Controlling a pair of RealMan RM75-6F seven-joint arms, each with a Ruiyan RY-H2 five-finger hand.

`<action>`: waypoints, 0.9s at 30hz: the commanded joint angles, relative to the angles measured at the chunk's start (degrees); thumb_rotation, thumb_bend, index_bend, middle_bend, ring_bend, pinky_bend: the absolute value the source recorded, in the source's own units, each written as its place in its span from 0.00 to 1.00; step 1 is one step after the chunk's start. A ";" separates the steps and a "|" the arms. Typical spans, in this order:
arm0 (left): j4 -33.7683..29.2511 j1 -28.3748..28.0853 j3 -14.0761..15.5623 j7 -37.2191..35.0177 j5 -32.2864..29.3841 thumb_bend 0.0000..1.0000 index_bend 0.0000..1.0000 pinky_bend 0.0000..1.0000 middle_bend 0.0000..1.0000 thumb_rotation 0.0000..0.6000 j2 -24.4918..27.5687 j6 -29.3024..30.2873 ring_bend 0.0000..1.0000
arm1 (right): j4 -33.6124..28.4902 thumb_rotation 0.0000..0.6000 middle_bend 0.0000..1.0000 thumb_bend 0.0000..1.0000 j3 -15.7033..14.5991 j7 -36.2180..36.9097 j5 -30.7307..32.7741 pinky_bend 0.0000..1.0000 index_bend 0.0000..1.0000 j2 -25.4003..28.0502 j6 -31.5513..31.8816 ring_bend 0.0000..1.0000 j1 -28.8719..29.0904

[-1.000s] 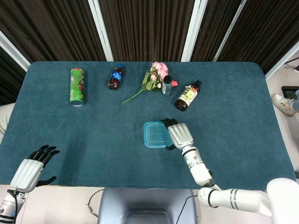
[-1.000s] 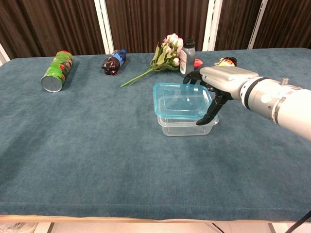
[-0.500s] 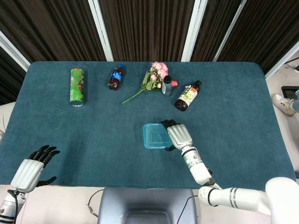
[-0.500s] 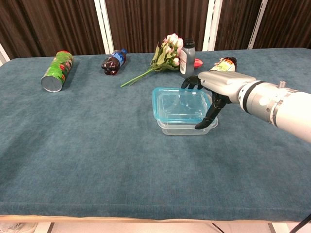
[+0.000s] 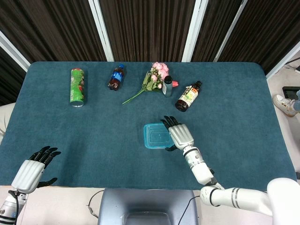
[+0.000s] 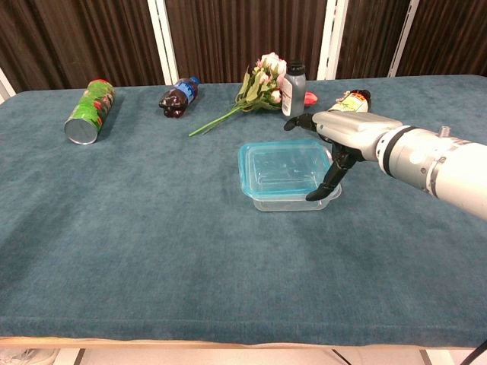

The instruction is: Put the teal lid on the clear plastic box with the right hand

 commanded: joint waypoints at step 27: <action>-0.39 -0.26 0.11 0.27 -0.41 0.74 0.23 0.29 0.17 1.00 0.13 -0.88 0.12 | -4.98 1.00 0.07 0.15 -0.39 3.04 1.17 0.24 0.14 5.27 -2.84 0.00 0.01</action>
